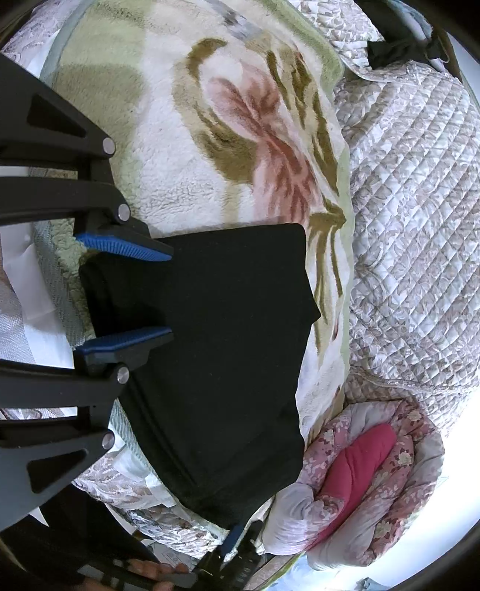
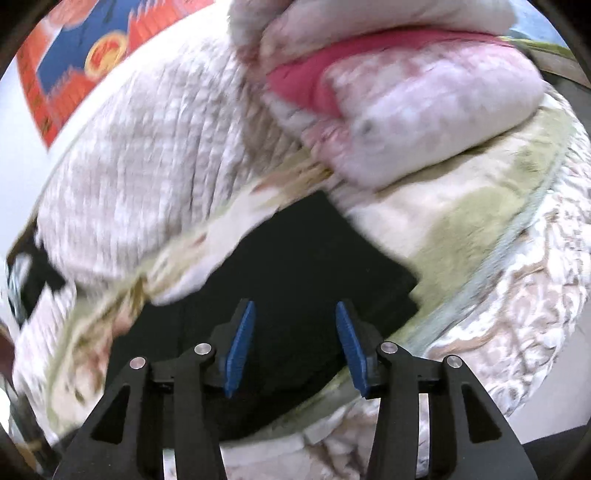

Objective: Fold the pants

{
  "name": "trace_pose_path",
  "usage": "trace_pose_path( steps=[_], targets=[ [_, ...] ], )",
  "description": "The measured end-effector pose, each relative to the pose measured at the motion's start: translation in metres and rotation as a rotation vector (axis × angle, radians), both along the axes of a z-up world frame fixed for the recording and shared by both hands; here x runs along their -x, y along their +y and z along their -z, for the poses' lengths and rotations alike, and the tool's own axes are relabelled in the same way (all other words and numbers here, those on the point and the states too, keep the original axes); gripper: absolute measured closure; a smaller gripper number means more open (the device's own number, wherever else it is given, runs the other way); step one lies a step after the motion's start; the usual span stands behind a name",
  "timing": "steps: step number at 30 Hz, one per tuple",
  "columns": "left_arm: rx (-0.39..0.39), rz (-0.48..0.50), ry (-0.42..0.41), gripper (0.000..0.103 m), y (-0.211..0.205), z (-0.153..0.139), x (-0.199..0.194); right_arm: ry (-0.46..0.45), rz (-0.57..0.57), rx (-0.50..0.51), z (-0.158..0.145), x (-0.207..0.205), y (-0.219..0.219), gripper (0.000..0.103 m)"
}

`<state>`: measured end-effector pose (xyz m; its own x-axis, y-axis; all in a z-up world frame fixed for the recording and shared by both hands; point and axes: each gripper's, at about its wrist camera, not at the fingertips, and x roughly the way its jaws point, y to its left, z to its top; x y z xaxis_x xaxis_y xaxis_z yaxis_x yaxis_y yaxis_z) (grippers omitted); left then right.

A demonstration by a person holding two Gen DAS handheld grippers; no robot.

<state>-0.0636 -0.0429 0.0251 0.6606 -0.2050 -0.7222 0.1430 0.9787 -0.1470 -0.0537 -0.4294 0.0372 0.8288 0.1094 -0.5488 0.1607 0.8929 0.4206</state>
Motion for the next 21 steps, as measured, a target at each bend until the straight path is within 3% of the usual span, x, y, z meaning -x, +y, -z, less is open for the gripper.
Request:
trace_pose_path(
  steps=[3,7,12,21],
  targets=[
    [0.001,0.000,0.000,0.064,0.000,0.000,0.000,-0.027,0.100,-0.004,-0.004,0.007,-0.014,0.040],
    [0.000,-0.001,0.000,0.064,0.000,0.000,0.000,0.049,0.139,-0.092,0.011,0.001,-0.031,0.040],
    [0.000,0.000,0.000,0.064,0.000,0.001,0.000,0.108,0.113,-0.165,0.025,-0.002,-0.029,0.038],
    [0.001,0.000,0.000,0.063,0.000,0.001,-0.001,0.064,0.065,-0.203,0.022,-0.008,-0.023,0.036]
  ],
)
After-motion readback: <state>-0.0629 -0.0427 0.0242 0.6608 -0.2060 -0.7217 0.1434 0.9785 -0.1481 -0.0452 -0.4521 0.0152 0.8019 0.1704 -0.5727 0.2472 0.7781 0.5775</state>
